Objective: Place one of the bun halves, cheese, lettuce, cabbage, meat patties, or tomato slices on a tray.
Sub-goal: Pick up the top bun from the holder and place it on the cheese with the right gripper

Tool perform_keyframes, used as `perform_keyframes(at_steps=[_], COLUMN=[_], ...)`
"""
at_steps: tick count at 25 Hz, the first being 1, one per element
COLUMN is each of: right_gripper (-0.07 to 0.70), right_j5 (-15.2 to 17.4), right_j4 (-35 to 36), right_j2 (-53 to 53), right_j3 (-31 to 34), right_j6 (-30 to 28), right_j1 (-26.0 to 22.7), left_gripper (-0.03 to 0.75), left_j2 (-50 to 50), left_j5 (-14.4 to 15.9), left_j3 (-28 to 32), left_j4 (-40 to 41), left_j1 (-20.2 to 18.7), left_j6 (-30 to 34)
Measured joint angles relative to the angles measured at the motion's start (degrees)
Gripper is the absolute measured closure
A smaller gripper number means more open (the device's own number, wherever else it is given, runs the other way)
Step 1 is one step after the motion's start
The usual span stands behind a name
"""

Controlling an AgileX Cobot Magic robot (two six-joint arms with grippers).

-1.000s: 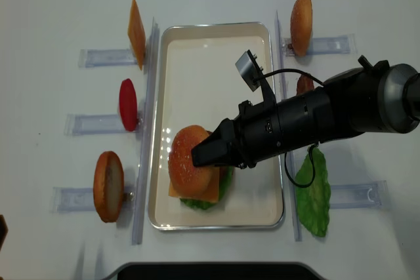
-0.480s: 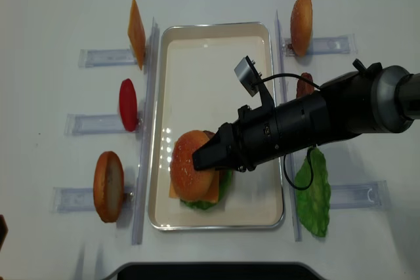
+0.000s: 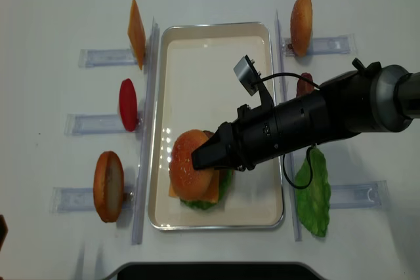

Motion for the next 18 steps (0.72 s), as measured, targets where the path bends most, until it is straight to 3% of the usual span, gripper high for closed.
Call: perform_keyframes(at_steps=[5,10,18], right_gripper=[0.430,0.328,0.295], right_j5=[0.1,0.2,-4.2], right_j4=[0.0,0.1,-1.8], right_j2=[0.0,0.0,0.0], right_j3=[-0.3,-1.3,-1.3], right_j6=[-0.1,-0.1,-0.2], right_j1=[0.0,0.0,0.0], left_gripper=[0.433,0.433,0.433], left_j2=[0.0,0.0,0.0], left_j5=[0.0,0.0,0.0], left_j3=[0.0,0.0,0.0], left_j4=[0.0,0.0,0.0], left_j1=[0.0,0.0,0.0], left_j6=[0.0,0.0,0.0])
